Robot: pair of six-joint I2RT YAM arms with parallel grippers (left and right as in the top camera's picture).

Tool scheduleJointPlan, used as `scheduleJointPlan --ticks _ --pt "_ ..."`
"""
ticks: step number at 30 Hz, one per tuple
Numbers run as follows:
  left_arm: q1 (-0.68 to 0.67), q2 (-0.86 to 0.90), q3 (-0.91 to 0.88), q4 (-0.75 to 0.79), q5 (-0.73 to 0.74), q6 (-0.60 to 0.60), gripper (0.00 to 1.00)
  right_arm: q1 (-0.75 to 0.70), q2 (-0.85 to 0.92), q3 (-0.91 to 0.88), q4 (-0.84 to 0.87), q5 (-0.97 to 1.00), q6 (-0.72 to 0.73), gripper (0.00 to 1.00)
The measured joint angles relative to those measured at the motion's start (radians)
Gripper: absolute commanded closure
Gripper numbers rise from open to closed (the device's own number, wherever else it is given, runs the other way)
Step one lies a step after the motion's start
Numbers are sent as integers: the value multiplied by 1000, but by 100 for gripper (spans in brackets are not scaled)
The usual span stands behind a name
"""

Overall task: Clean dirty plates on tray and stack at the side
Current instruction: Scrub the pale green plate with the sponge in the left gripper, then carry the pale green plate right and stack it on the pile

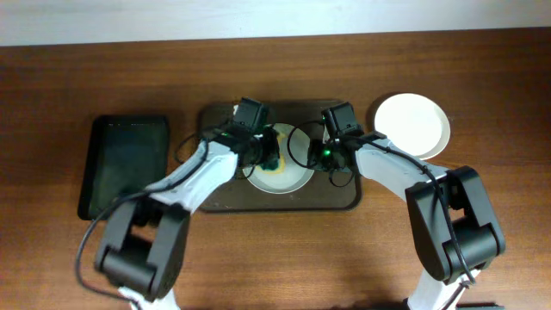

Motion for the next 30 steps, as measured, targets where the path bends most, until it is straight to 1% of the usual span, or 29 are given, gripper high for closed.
scheduleJointPlan --ticks 2,6,10,11,13,14,16,17,19,21,22,23,24,26,28,29,30 --pt "0 71 0 27 -34 -1 100 0 0 1 -2 0 -8 96" --pt "-11 87 3 35 -116 1 100 0 1 1 -3 0 -11 96" --pt "-34 93 10 5 -397 30 100 8 1 9 -33 10 -16 96" --pt "-35 93 10 0 -439 37 100 11 1 12 -38 10 -17 96" --pt "-43 69 6 -4 -515 46 100 19 1 14 -45 11 -24 96" --pt "-38 33 3 -5 -581 46 100 18 1 15 -55 21 -31 96" --pt "10 -77 3 -4 -688 46 100 16 1 17 -59 27 -53 96" --pt "26 -109 3 -5 -703 46 100 16 1 18 -60 27 -65 96" --pt "87 -181 3 -41 -716 47 100 16 1 19 -64 28 -80 96" --pt "193 -200 6 -104 -676 27 100 16 1 20 -66 30 -98 96" --pt "260 -200 4 -157 -630 -5 100 16 -1 21 -69 31 -114 96" --pt "357 -200 1 -193 -562 -39 100 16 -5 20 -76 35 -130 96" --pt "424 -200 1 -201 -510 -55 100 15 -9 20 -79 39 -142 96" --pt "525 -199 -3 -205 -414 -74 100 15 -32 10 -97 58 -154 96" --pt "556 -187 -7 -205 -385 -80 99 16 -63 -2 -112 69 -166 96" --pt "571 -153 -7 -204 -372 -83 66 19 -96 -2 -119 78 -174 96" --pt "580 -116 -10 -205 -364 -84 4 25 -130 -2 -126 90 -186 96"
